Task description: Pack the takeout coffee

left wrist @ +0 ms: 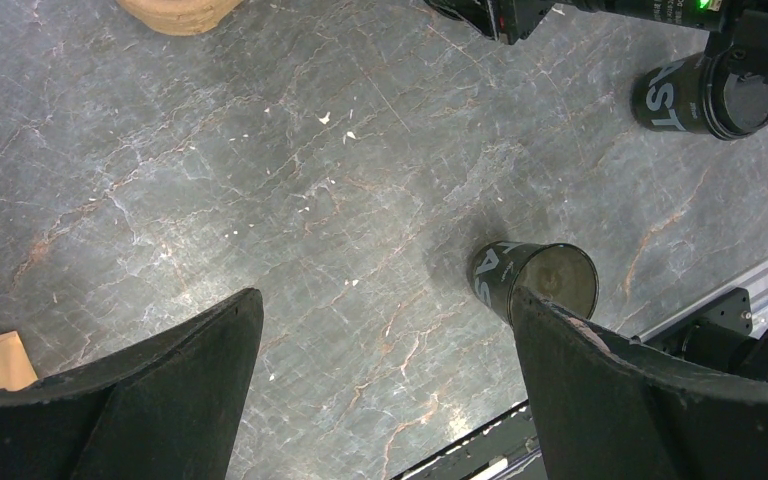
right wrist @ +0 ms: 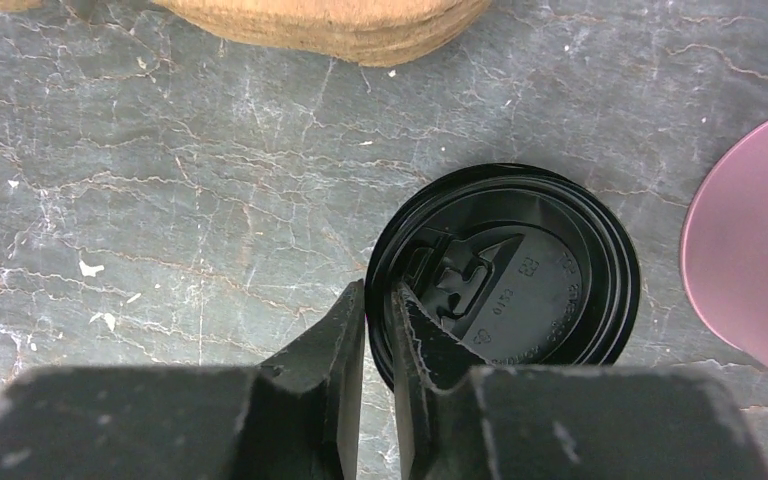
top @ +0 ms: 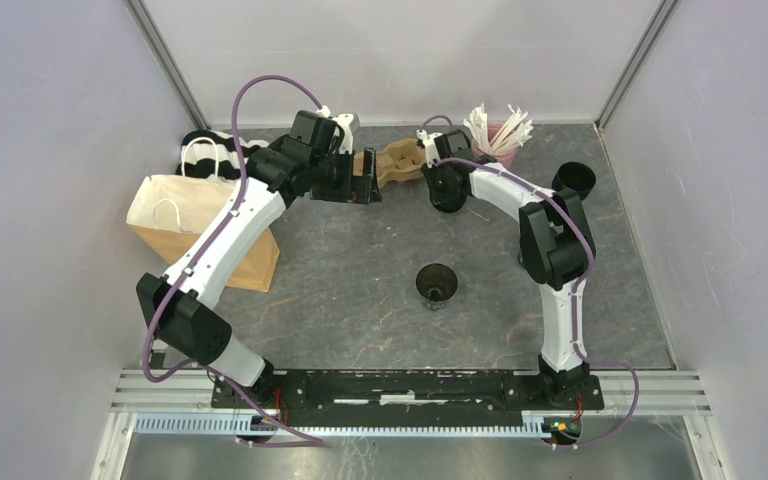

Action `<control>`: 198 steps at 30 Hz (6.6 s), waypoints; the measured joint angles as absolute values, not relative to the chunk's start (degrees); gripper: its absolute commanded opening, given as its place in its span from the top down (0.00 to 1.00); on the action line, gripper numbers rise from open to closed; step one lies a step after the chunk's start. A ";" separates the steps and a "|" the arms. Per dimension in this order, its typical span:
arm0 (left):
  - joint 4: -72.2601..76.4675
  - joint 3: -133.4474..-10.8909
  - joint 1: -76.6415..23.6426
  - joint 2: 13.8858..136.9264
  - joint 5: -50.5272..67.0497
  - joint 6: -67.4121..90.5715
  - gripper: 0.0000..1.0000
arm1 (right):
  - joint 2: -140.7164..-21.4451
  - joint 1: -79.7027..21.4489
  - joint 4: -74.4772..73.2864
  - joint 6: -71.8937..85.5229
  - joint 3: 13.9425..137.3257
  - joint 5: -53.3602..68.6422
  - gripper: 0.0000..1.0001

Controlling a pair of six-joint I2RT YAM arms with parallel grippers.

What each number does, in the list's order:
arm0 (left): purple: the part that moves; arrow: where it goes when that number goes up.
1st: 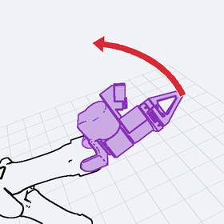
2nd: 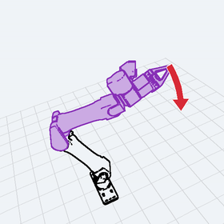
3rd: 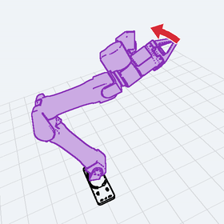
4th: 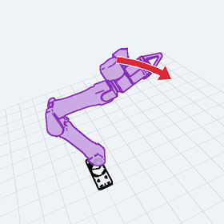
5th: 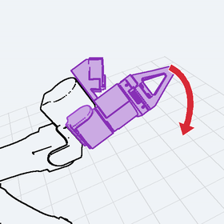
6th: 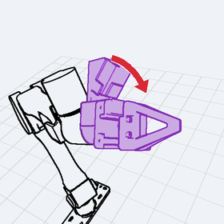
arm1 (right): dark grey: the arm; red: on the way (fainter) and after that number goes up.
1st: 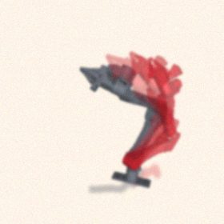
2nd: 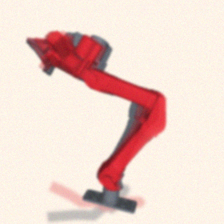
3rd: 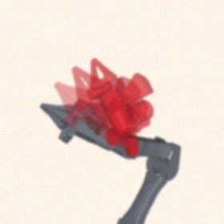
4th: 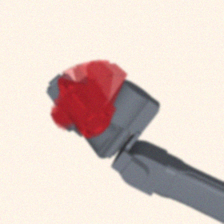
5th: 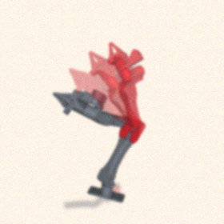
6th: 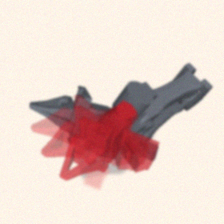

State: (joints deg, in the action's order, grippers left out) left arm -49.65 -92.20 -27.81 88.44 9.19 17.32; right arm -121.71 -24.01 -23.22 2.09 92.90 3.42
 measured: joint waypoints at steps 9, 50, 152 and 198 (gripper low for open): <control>-49.69 -92.20 -27.81 88.44 9.17 17.32 0.00 | -121.75 -24.01 -24.60 2.09 95.42 2.74 0.92; -14.35 -80.51 -31.38 72.31 25.10 67.55 0.00 | -64.18 -20.36 42.37 74.04 52.49 40.91 1.00; -46.24 -94.59 -61.63 96.75 -12.23 36.10 0.23 | -42.57 -18.68 -46.61 8.01 71.24 -3.64 0.03; -56.95 -102.59 -65.01 112.90 -17.50 28.58 0.15 | -40.16 -18.70 -49.04 4.62 68.69 -7.18 0.02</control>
